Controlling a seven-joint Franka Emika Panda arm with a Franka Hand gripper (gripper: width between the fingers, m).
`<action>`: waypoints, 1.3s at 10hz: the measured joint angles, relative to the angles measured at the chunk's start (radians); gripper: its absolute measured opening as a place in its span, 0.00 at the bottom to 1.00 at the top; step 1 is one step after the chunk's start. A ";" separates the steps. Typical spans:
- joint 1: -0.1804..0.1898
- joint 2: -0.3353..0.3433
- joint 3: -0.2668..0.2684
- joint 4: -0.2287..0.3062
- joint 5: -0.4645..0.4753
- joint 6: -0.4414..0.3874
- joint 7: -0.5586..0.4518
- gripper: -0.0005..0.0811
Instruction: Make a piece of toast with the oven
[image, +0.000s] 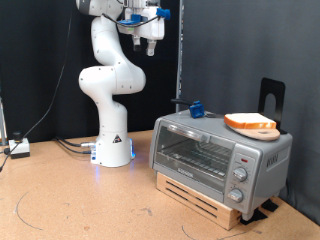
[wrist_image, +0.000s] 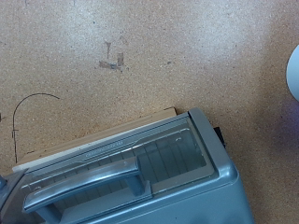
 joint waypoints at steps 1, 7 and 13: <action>-0.001 0.002 0.003 0.003 0.000 0.000 0.000 1.00; -0.153 -0.028 0.115 0.029 0.112 -0.116 0.367 1.00; -0.061 -0.007 0.111 0.016 -0.056 -0.027 -0.192 1.00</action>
